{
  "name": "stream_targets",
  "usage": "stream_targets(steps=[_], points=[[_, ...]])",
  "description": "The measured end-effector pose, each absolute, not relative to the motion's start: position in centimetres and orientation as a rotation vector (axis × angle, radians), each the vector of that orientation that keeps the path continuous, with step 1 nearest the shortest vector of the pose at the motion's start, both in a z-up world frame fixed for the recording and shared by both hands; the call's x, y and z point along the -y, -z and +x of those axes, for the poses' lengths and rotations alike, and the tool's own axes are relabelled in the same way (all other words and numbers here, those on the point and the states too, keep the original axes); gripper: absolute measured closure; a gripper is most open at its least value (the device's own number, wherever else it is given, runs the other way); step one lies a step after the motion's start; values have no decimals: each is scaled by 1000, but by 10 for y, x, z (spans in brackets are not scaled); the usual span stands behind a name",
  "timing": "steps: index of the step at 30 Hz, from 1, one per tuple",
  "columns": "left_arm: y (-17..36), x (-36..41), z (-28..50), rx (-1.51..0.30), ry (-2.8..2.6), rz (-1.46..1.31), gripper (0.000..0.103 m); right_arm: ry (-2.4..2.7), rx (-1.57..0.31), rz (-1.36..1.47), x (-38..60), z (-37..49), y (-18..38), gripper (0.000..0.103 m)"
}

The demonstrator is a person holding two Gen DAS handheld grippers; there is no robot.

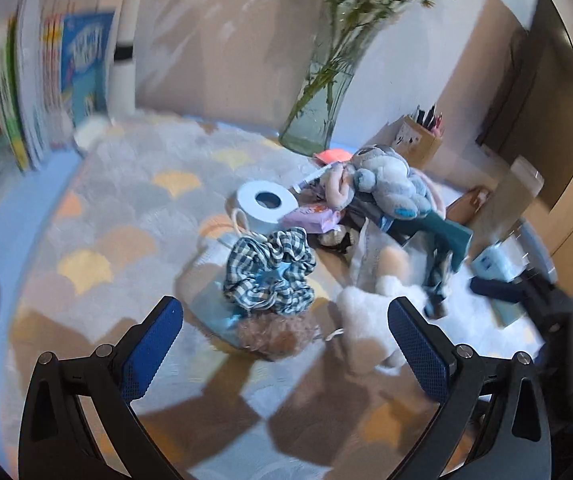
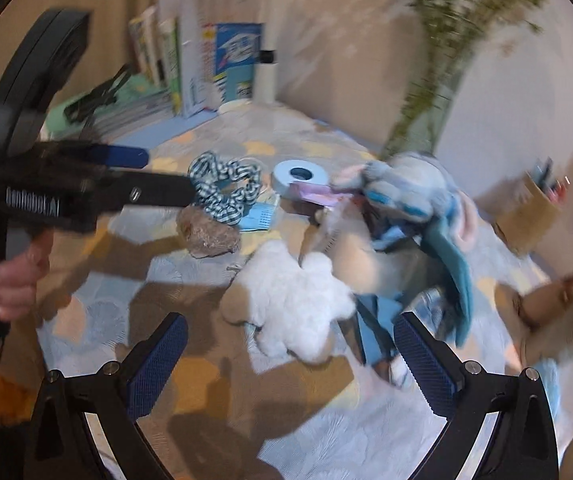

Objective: Organize soft objects
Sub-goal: 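Grasp the brown fuzzy ball with left tool while right tool grasps the white teddy bear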

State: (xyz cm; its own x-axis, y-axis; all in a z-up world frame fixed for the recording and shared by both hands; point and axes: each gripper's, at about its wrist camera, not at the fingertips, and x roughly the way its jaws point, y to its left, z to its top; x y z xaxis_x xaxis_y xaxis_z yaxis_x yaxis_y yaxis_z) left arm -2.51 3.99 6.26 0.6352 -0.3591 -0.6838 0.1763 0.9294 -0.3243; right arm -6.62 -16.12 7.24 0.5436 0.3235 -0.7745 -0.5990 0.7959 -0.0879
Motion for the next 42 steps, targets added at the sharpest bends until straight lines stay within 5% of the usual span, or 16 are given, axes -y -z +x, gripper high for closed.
stream_targets(steps=[9, 13, 18, 20, 26, 28, 30, 35, 39, 42], points=[[-26, -26, 9, -938, 236, -172, 2, -644, -811, -504, 139, -34, -48, 5], [-18, -16, 17, -967, 213, -113, 11, -623, -813, -566, 128, -25, -32, 8], [-21, -17, 7, -948, 198, -68, 35, -617, -795, -590, 126, -25, -24, 16], [-21, -23, 5, -952, 193, -76, 52, -613, -787, -592, 127, -27, -23, 20], [-33, -45, -23, -908, 204, -146, 52, -543, -787, -540, 131, -43, -27, 42], [-39, -45, -32, -888, 204, -143, 52, -511, -806, -468, 139, -45, -39, 61], [-45, -48, -42, -871, 211, -141, 52, -514, -843, -359, 151, -43, -50, 62], [-40, -52, -54, -873, 279, -173, 49, -614, -1003, -102, 180, -52, -52, 62], [-35, -60, -56, -891, 297, -213, 43, -583, -961, -90, 184, -69, -59, 17], [-34, -68, -62, -885, 286, -225, 30, -584, -963, -114, 176, -65, -58, 17]])
